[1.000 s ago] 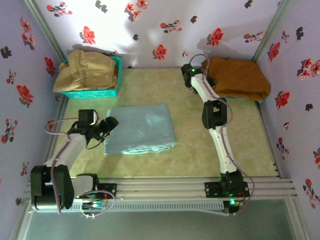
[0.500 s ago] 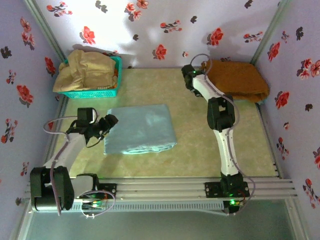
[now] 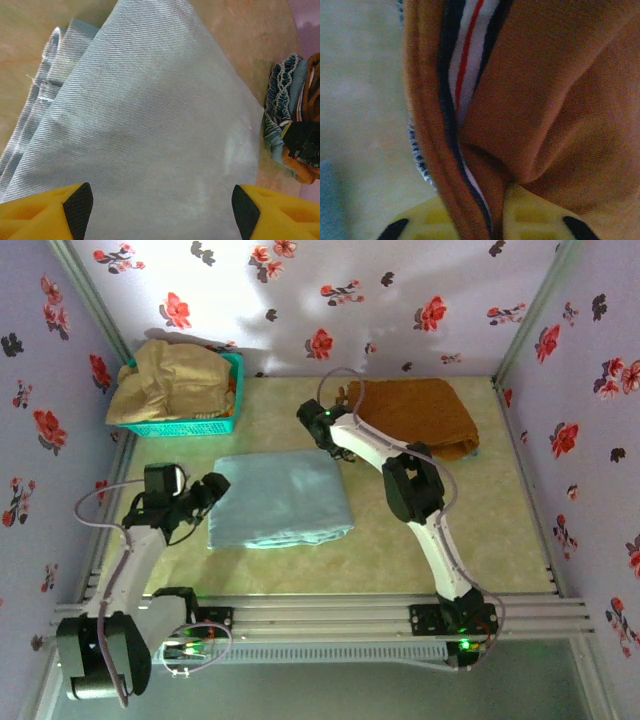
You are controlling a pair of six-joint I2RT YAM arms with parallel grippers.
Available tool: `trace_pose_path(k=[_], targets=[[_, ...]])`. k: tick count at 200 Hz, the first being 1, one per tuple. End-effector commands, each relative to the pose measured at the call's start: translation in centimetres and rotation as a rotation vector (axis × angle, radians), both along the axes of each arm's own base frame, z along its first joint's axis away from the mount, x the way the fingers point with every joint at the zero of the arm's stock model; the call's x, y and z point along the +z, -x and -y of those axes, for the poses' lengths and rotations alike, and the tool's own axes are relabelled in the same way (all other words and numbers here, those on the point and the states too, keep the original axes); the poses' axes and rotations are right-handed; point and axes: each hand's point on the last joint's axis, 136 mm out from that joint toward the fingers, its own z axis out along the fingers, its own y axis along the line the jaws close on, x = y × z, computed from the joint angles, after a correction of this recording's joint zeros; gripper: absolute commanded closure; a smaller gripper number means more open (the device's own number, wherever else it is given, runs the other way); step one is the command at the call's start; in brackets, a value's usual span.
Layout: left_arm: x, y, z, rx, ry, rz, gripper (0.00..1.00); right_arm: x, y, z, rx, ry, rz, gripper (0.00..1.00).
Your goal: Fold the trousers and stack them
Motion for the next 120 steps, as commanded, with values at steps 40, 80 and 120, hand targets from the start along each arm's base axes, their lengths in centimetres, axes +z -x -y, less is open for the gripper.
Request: trace_pose_path(k=[40, 80, 120], targets=[[-2.8, 2.3, -4.2, 0.112, -0.211, -0.171, 0.12, 6.5, 3.5, -5.2, 0.039, -0.412, -0.074, 0.38], [-5.7, 1.1, -4.0, 0.088, -0.211, -0.256, 0.13, 9.7, 8.0, -5.5, 0.103, -0.618, -0.098, 0.29], [-7.6, 0.2, -2.7, 0.01, -0.211, -0.283, 0.17, 6.8, 14.0, -5.1, 0.078, -0.815, -0.215, 0.27]])
